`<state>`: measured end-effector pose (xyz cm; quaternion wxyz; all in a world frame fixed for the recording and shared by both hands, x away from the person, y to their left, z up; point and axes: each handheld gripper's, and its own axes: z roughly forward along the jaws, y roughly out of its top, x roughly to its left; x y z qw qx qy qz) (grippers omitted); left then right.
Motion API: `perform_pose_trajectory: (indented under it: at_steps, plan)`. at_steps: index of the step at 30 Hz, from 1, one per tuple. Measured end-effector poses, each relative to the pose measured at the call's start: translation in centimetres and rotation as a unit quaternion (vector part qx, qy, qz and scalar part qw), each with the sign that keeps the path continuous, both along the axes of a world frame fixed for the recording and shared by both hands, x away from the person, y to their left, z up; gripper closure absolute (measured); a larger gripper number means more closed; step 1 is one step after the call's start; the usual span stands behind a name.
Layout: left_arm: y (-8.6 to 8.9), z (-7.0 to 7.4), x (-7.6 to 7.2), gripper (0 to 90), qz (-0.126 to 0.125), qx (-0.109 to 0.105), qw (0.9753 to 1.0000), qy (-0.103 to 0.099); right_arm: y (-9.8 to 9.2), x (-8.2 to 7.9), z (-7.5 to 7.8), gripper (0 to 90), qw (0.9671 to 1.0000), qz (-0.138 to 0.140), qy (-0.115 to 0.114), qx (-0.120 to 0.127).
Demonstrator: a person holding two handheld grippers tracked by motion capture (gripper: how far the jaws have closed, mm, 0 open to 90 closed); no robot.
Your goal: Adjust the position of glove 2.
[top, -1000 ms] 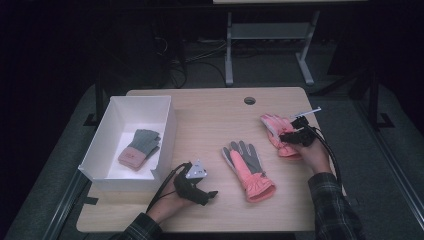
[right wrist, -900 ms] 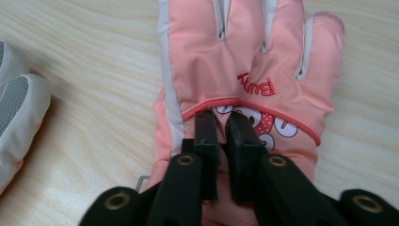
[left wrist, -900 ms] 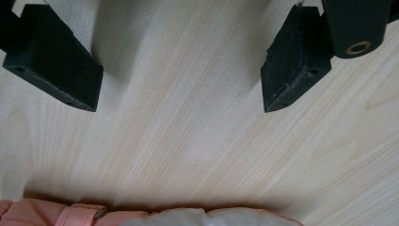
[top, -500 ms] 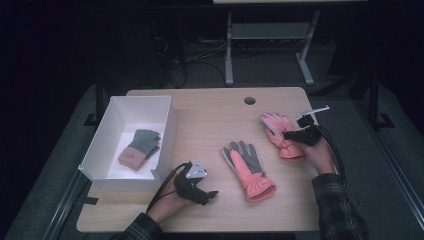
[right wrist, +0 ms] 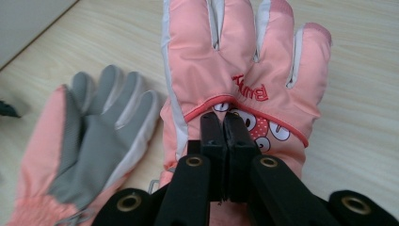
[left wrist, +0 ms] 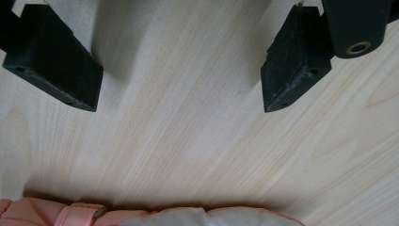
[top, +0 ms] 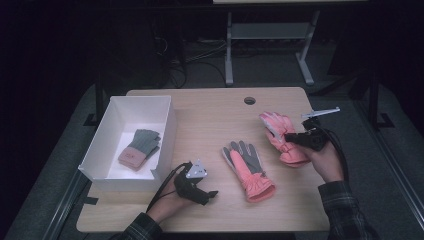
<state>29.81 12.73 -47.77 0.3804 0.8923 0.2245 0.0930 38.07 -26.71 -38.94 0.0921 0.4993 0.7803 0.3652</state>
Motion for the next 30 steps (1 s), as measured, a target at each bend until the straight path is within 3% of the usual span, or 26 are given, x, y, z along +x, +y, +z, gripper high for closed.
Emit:
perform_pose_trajectory:
  at_steps: [17, 25, 30]
  plan:
    - [0.0, 0.0, 0.0, 12.6, 0.000, 0.002, 1.0000, 0.000, 6.0, -5.9, 2.0, 88.3, 0.9979, 0.058, 0.011, 0.024]
    - [0.0, 0.0, 0.0, 12.6, -0.001, 0.002, 1.0000, -0.001, 9.3, -6.4, 1.6, 88.1, 0.9963, 0.084, 0.014, 0.011]
    - [0.0, 0.0, 0.1, 12.6, 0.000, 0.000, 1.0000, -0.003, 10.5, -6.0, 0.8, 87.3, 0.9968, 0.078, 0.013, -0.002]
